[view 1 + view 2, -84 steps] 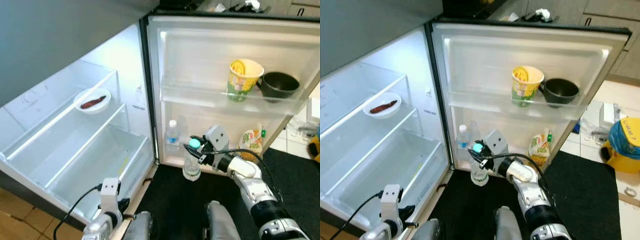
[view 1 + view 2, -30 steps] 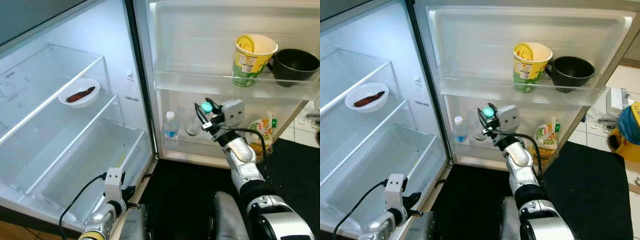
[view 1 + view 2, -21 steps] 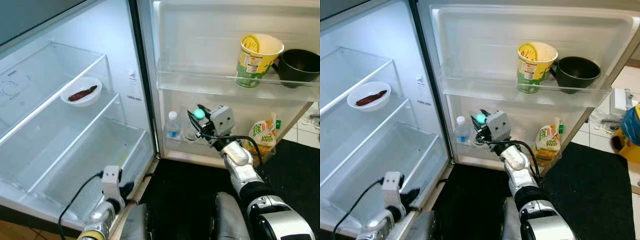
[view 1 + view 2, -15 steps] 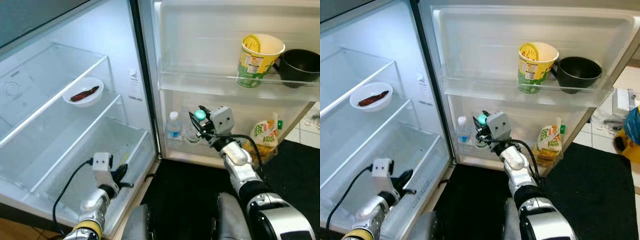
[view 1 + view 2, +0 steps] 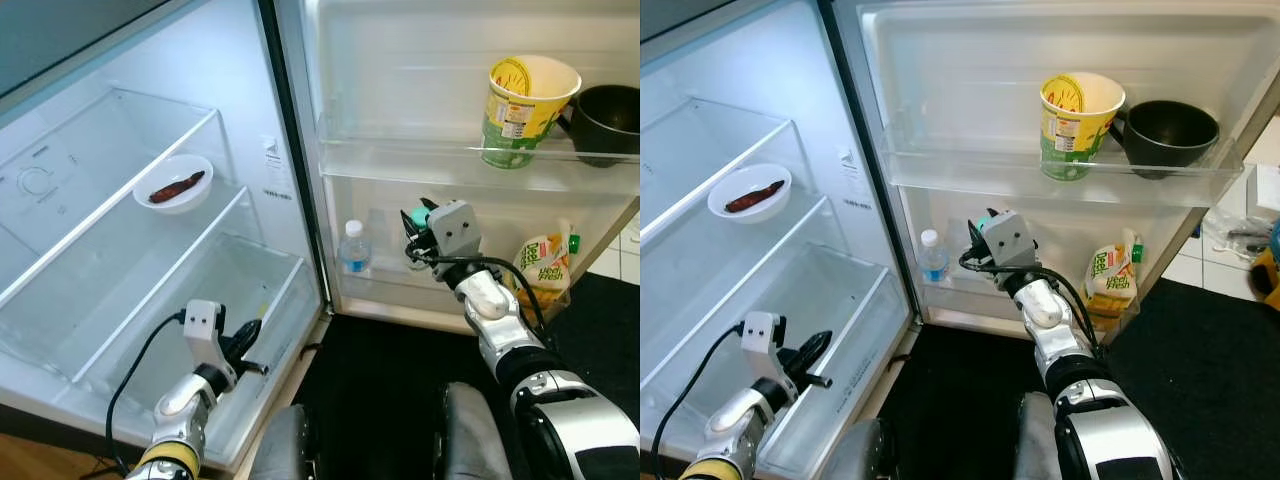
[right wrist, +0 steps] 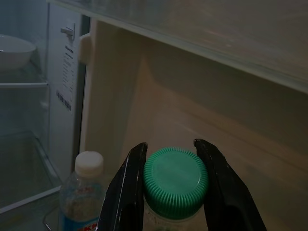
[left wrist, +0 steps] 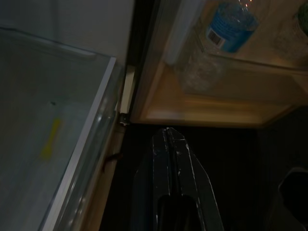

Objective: Restocking fridge

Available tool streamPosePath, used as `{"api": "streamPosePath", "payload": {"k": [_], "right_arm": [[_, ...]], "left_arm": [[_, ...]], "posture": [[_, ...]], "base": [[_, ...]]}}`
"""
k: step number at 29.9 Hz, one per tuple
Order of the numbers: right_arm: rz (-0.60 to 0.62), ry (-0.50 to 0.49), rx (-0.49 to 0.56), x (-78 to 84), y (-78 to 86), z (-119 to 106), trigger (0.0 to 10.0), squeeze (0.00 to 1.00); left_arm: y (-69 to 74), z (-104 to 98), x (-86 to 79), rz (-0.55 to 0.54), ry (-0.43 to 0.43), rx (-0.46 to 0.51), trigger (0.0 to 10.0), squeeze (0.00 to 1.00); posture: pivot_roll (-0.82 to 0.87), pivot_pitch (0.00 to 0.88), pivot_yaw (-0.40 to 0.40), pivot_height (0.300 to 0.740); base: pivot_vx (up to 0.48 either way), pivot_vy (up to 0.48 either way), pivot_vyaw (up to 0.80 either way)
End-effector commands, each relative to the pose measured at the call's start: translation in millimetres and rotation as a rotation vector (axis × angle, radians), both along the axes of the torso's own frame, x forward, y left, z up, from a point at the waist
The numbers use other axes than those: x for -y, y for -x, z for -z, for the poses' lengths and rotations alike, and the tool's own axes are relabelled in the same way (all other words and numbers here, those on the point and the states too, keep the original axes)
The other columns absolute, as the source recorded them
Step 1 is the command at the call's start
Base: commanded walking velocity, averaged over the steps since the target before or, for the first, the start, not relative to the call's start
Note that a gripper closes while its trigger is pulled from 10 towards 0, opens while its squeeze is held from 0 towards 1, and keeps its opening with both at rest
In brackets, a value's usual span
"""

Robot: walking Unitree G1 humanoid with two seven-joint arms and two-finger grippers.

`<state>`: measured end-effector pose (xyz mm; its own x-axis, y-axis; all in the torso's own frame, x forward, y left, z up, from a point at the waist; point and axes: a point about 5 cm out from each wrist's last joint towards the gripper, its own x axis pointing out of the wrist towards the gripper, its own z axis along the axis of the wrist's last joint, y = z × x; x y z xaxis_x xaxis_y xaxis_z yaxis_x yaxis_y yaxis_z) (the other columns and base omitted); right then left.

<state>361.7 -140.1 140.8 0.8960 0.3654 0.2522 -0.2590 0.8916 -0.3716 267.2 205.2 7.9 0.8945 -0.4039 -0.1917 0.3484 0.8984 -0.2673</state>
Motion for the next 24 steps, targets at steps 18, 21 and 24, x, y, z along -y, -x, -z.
{"api": "streamPosePath", "payload": {"k": [18, 21, 24], "right_arm": [[-0.066, -0.03, -0.067, -32.3, 5.8, 17, 10.0, 0.0], [-0.065, -0.012, -0.045, -31.3, 3.8, 12, 10.0, 0.0], [-0.06, 0.004, -0.026, -29.7, 2.7, 9, 10.0, 0.0]], "left_arm": [[26.5, 5, -1.8, 0.073, -0.001, 0.02, 10.0, 0.0], [24.7, -1, 1.2, 0.081, 0.011, 0.052, 10.0, 0.0], [23.7, -3, 2.6, 0.083, 0.016, 0.062, 10.0, 0.0]], "posture": [[0.14, 0.247, 0.126, 0.551], [0.14, 0.26, 0.123, 0.551], [0.14, 0.26, 0.123, 0.551]], "base": [[0.0, 0.0, 0.0], [0.0, 0.0, 0.0], [0.0, 0.0, 0.0]]}}
